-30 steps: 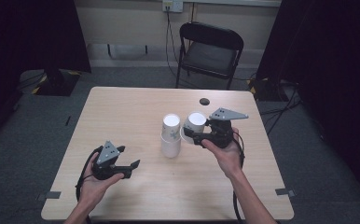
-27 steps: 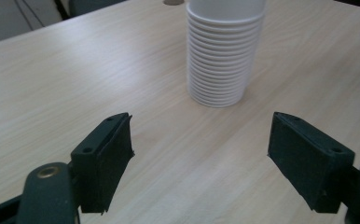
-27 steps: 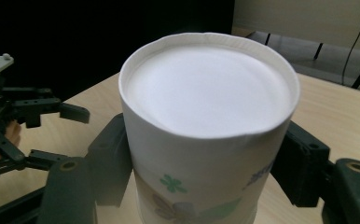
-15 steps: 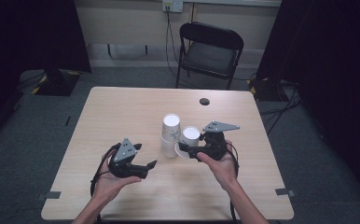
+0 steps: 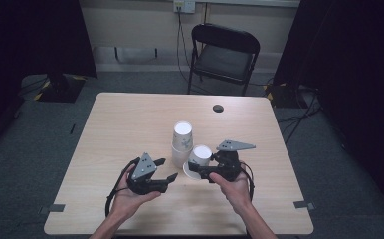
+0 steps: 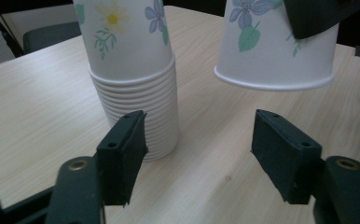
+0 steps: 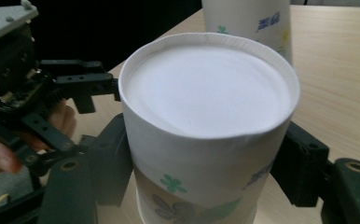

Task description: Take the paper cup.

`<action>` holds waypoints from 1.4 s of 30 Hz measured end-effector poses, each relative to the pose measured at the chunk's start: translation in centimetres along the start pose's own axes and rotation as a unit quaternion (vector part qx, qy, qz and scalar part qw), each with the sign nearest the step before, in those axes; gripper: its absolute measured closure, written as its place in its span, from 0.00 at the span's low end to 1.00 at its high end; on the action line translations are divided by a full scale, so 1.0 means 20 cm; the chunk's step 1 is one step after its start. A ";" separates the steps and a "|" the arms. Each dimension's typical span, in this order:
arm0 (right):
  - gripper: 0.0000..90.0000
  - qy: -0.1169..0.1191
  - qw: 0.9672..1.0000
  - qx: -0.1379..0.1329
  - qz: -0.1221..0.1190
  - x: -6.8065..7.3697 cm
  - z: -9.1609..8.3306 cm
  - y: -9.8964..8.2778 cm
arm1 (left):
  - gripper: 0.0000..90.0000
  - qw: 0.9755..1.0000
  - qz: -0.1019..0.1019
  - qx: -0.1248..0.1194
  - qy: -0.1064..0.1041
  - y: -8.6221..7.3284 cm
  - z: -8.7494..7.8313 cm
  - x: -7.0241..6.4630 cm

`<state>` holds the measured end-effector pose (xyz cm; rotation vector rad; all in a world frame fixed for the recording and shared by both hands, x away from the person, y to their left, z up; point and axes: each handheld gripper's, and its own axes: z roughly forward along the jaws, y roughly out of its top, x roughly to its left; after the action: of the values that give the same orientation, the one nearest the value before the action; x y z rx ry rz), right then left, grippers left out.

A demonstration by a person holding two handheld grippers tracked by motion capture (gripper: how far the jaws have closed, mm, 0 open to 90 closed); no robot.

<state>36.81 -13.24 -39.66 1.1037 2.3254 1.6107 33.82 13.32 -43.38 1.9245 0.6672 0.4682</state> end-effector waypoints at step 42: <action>0.31 0.052 0.997 0.036 0.053 0.10 0.10 0.01 | 0.91 0.998 0.059 -0.018 0.007 -0.03 0.05 -0.09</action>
<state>36.30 -10.37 -39.76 1.2055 2.4478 1.6707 32.90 11.69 -44.45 1.9340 0.5524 0.5636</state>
